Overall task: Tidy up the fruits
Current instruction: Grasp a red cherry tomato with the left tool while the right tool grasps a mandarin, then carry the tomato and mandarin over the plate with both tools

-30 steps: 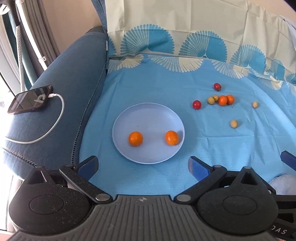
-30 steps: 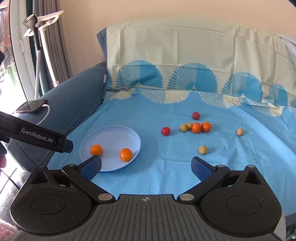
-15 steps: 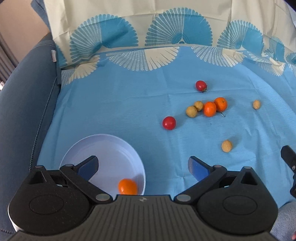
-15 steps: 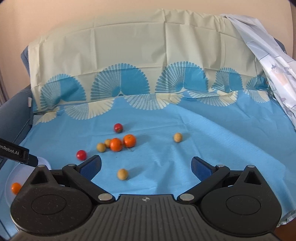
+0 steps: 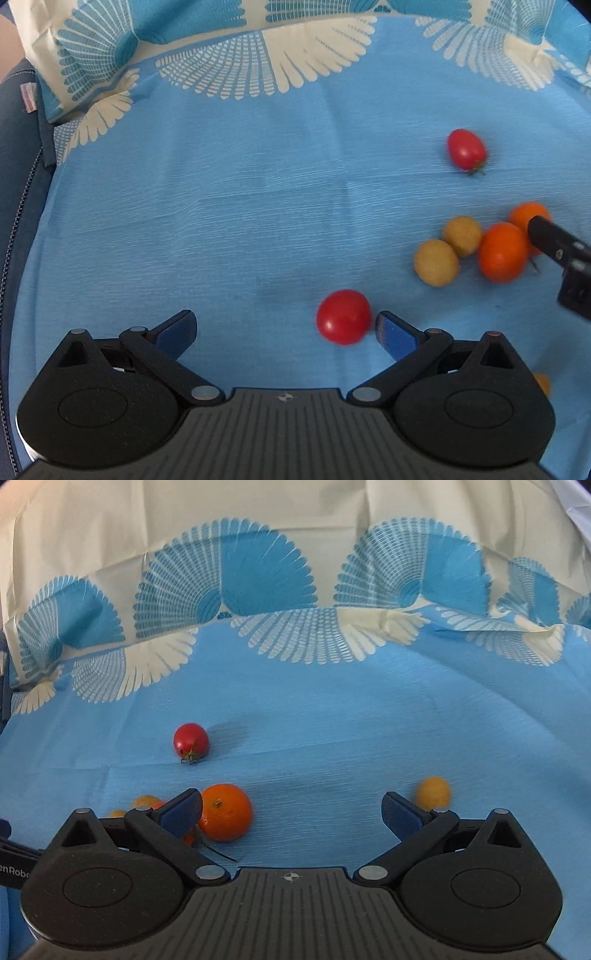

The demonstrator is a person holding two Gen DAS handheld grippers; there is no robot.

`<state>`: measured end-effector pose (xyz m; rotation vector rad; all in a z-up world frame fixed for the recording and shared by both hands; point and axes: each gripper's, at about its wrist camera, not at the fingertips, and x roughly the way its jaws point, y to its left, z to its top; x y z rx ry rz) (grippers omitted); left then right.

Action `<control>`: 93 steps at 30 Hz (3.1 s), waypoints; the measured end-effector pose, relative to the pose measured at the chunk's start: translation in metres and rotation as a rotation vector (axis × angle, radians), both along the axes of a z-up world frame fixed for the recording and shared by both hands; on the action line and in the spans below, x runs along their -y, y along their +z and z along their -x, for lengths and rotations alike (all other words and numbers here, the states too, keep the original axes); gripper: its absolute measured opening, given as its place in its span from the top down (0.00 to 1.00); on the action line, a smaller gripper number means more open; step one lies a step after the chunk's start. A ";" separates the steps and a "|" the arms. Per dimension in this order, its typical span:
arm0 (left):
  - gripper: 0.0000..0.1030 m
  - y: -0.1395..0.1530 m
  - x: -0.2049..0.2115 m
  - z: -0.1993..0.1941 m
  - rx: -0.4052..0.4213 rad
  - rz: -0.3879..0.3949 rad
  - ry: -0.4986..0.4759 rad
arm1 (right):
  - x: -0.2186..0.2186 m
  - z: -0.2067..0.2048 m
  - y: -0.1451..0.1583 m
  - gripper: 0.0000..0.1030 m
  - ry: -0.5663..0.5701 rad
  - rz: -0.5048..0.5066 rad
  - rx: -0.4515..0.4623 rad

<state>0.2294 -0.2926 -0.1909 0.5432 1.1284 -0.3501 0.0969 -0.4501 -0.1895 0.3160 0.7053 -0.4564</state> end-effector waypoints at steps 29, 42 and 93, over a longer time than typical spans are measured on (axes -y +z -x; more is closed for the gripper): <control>0.68 0.062 -0.012 0.061 0.048 0.178 -0.121 | -0.029 0.035 0.023 0.64 0.055 0.194 -0.005; 0.68 0.142 -0.082 0.141 0.093 0.178 -0.090 | -0.090 0.153 0.092 0.64 0.020 0.123 0.088; 0.68 0.237 -0.349 0.316 0.224 0.384 0.144 | -0.359 0.289 0.200 0.64 0.479 0.166 0.230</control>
